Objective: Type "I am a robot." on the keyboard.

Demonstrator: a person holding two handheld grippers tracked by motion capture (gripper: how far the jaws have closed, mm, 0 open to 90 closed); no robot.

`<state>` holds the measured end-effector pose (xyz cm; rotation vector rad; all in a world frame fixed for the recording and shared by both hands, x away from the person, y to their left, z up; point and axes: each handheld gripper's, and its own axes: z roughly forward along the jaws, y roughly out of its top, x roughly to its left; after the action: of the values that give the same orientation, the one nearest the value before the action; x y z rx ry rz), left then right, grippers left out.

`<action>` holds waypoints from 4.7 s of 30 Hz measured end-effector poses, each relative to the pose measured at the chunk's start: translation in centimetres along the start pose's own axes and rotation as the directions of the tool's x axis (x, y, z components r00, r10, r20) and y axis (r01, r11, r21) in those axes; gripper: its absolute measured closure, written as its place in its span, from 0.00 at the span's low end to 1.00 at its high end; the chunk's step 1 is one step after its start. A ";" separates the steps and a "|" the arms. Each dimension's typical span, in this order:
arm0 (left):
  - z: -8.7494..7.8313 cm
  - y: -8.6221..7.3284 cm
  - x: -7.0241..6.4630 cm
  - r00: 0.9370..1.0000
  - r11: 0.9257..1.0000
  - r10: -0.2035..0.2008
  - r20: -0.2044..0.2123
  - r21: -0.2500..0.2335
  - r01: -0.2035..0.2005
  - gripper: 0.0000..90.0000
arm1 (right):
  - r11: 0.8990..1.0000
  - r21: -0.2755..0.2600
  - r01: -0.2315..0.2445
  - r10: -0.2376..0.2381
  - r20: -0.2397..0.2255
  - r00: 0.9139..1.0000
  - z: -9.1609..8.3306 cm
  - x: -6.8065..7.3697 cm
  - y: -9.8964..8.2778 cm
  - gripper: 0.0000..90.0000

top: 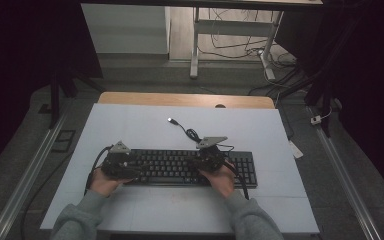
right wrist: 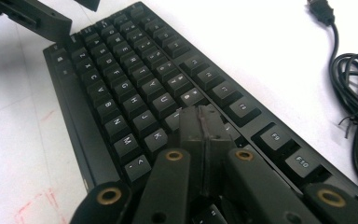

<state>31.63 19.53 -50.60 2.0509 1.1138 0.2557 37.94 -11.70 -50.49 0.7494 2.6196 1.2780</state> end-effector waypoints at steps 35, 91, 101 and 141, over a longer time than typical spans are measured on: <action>0.2 -0.1 -0.1 1.000 1.000 0.011 -0.003 0.008 -0.011 0.38 | 0.998 0.046 0.042 -0.044 0.038 0.998 2.0 0.4 0.0 1.00; -0.2 -0.2 0.4 1.000 1.000 -0.002 -0.020 -0.015 0.002 0.37 | 0.998 -0.069 0.014 -0.008 0.094 0.996 -7.3 -0.8 -4.4 0.53; -0.3 0.6 0.2 1.000 0.999 0.008 -0.030 -0.043 -0.009 0.38 | 0.997 -0.074 0.016 -0.009 0.094 0.995 -7.2 -0.9 -4.4 0.53; 5.4 3.4 -2.8 0.987 0.985 0.159 0.035 0.059 -0.160 0.98 | 0.998 -0.052 0.026 -0.021 0.095 0.995 -6.7 -0.9 -4.4 0.53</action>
<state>34.79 13.37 -51.38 2.1955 0.9509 0.2714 34.86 -19.09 -49.68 0.7492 2.5028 1.2682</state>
